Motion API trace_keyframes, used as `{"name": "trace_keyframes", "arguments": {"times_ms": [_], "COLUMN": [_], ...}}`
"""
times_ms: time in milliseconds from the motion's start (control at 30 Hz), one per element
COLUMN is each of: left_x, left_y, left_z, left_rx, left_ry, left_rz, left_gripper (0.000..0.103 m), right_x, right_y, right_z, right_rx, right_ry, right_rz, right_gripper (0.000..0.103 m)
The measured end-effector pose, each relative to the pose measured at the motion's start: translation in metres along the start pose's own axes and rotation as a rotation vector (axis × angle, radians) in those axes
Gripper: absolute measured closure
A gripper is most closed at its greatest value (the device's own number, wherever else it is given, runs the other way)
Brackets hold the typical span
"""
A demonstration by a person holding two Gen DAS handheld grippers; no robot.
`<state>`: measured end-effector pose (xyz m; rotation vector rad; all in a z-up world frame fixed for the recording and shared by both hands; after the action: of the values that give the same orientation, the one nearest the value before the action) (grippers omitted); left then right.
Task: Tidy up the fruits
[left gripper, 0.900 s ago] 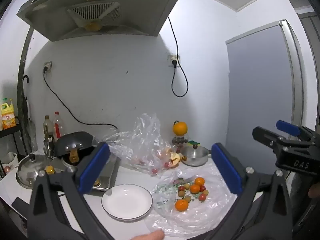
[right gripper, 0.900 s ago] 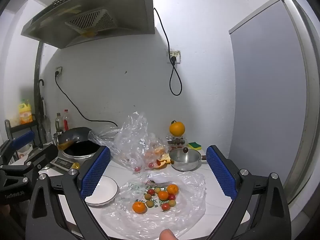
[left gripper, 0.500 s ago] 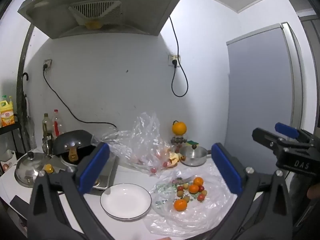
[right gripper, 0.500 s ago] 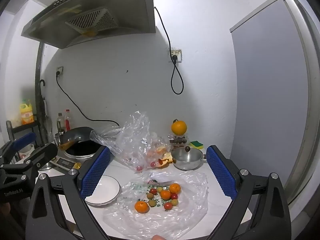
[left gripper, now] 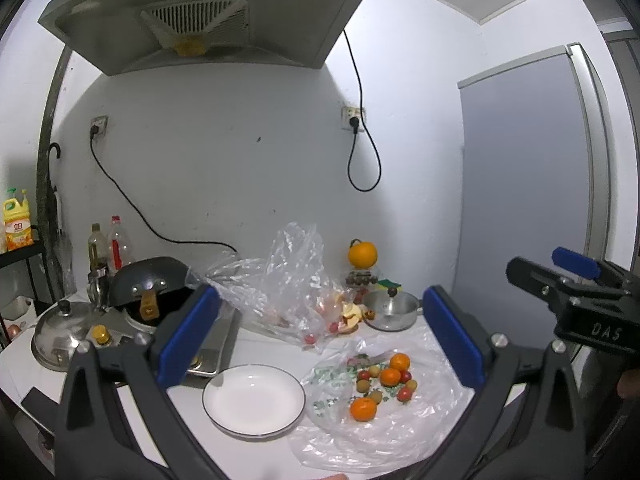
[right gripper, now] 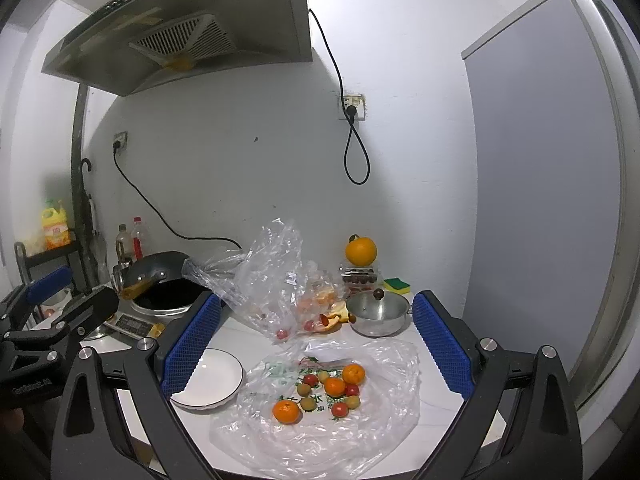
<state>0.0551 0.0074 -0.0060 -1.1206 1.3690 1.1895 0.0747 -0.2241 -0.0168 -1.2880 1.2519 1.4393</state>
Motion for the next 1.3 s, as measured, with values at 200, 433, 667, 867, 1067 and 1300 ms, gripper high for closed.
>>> {"name": "trace_keyframes", "arguments": {"times_ms": [200,433,667,867,1067,1300], "left_x": [0.000,-0.001,-0.001,-0.004,-0.006,-0.005], "left_y": [-0.002,0.001,0.006,0.009,0.010,0.010], "left_z": [0.000,0.000,-0.002,-0.002,-0.001,-0.002], "left_rx": [-0.004,-0.005,-0.006,-0.011,-0.006,-0.002], "left_ry": [0.005,0.006,-0.011,-0.011,-0.013,-0.012], "left_rz": [0.002,-0.006,-0.012,-0.020,-0.024,-0.021], "left_gripper": [0.000,0.000,0.001,0.000,0.001,0.000], "right_x": [-0.002,-0.005,-0.006,-0.004,-0.004,-0.002], "right_y": [0.000,-0.003,-0.001,-0.001,0.000,0.000], "right_z": [-0.001,0.005,0.006,0.005,0.004,0.002], "right_rx": [-0.004,-0.020,-0.019,-0.022,-0.019,-0.023], "right_ry": [-0.004,0.000,0.007,0.005,0.003,-0.002], "right_rz": [-0.001,0.000,-0.015,-0.010,-0.014,-0.009], "right_gripper": [0.005,0.005,0.005,0.005,0.005,0.005]}}
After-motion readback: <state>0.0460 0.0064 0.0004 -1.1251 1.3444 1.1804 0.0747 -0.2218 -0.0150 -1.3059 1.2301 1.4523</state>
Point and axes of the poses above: each gripper's, at about its wrist camera, not at the fingertips, and y roughly against the way its jaws point, z to its left, x to its underside, the point moved 5 cm from there along -y, roughly the way its jaws point, and after that the axes turned 6 degrees about x, right-handed, at the moved point
